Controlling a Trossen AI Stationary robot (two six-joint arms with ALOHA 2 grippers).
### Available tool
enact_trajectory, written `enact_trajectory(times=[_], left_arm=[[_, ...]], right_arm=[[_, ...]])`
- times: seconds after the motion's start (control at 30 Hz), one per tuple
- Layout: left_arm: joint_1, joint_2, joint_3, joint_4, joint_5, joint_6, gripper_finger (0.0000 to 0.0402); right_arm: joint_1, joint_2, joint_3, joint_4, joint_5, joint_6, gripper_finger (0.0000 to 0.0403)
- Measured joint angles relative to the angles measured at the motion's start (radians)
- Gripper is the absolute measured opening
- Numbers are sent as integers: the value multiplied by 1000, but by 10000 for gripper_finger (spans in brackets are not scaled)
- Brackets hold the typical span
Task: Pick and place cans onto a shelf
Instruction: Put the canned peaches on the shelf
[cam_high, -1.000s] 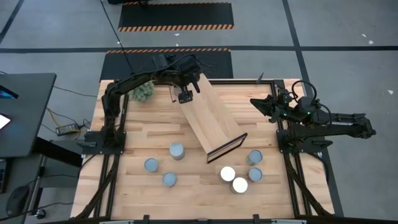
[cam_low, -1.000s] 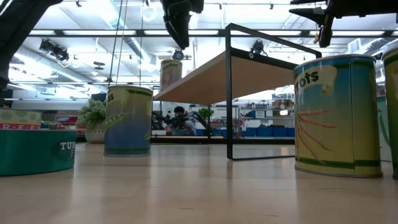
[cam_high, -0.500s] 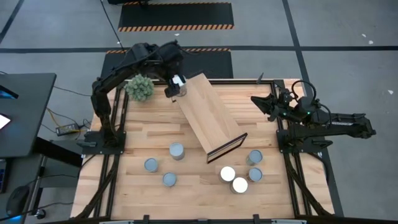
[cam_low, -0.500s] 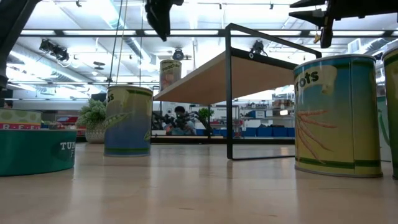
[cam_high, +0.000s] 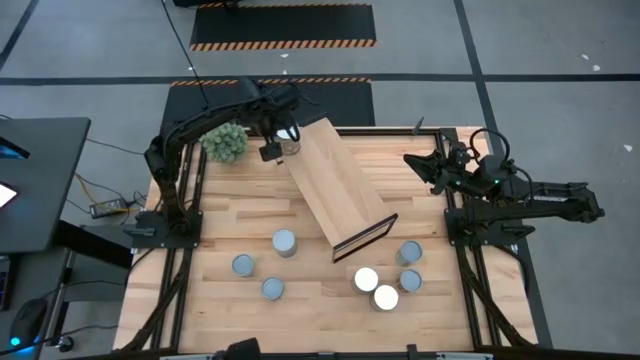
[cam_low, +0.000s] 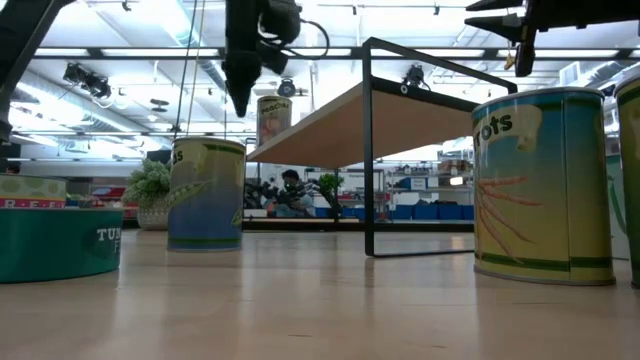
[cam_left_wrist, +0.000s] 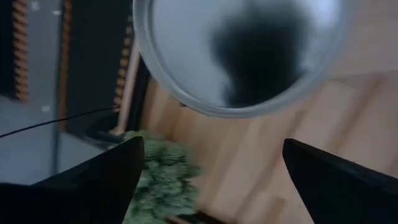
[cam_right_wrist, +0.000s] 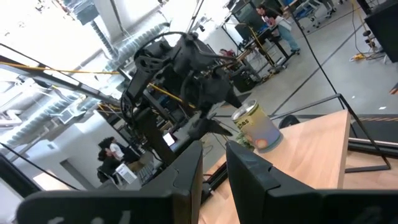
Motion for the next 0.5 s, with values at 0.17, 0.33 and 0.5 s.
enact_trajectory(times=[0.17,0.33,0.5], left_arm=[[0,0,-13,110,-71,38,389],[1,-1,-13,214,-94,66,389],[1,-1,-13,319,-139,106,389]], right_arm=[[0,0,0,0,0,0,80],[0,0,0,0,0,5,80],[0,0,0,0,0,5,80]])
